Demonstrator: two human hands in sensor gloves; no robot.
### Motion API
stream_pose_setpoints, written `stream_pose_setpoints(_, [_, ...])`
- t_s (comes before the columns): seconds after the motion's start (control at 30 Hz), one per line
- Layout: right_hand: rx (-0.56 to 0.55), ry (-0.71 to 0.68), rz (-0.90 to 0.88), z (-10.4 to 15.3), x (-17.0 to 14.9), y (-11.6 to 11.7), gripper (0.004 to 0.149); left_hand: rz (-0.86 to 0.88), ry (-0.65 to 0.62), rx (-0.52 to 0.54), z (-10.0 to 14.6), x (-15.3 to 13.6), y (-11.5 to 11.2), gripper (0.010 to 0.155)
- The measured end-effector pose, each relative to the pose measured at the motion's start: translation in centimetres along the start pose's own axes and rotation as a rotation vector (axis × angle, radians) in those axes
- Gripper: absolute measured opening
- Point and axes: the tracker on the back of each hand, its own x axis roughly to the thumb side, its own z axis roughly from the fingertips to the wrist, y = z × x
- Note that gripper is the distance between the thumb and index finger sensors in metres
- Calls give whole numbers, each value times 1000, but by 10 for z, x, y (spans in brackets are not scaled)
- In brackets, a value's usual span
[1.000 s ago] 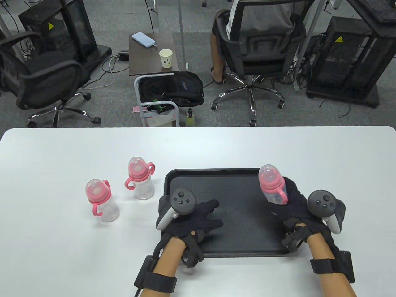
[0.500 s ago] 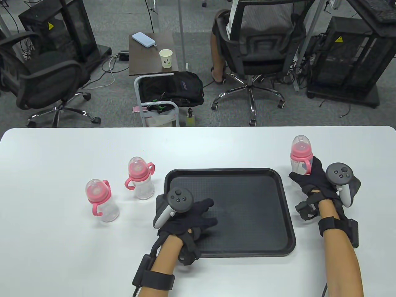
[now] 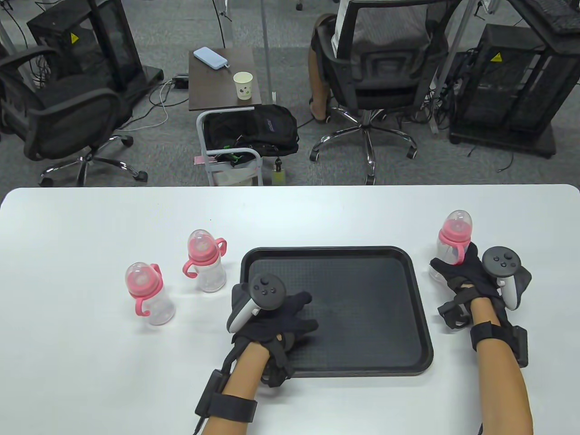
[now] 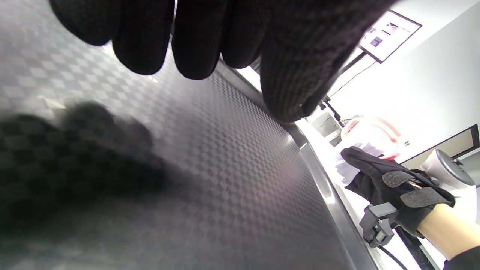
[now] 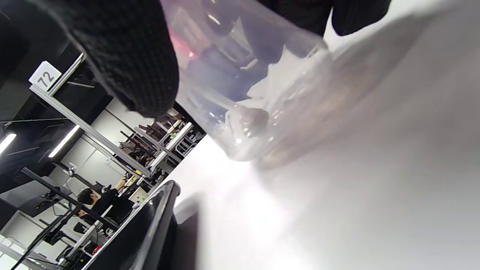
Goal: Assemble baby bottles from components
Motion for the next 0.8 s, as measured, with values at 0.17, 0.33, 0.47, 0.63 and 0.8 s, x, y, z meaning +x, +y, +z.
stream_pose_setpoints(0.17, [32, 48, 48, 9, -7, -2, 95, -13, -1, 2, 0, 1, -1, 75])
stream_pose_setpoints(0.33, [50, 67, 58, 15, -10, -3, 94, -29, 4, 2, 1, 0, -2, 75])
stream_pose_setpoints(0.47, [67, 86, 77, 18, -11, -2, 95, -52, 18, -5, 0, -1, -4, 75])
stream_pose_setpoints(0.63, [95, 113, 101, 23, -14, -1, 93, -53, 31, 0, 1, -4, -3, 75])
stream_pose_setpoints(0.8, [120, 102, 157, 41, -18, -5, 98, -40, 36, 12, 3, -7, 1, 75])
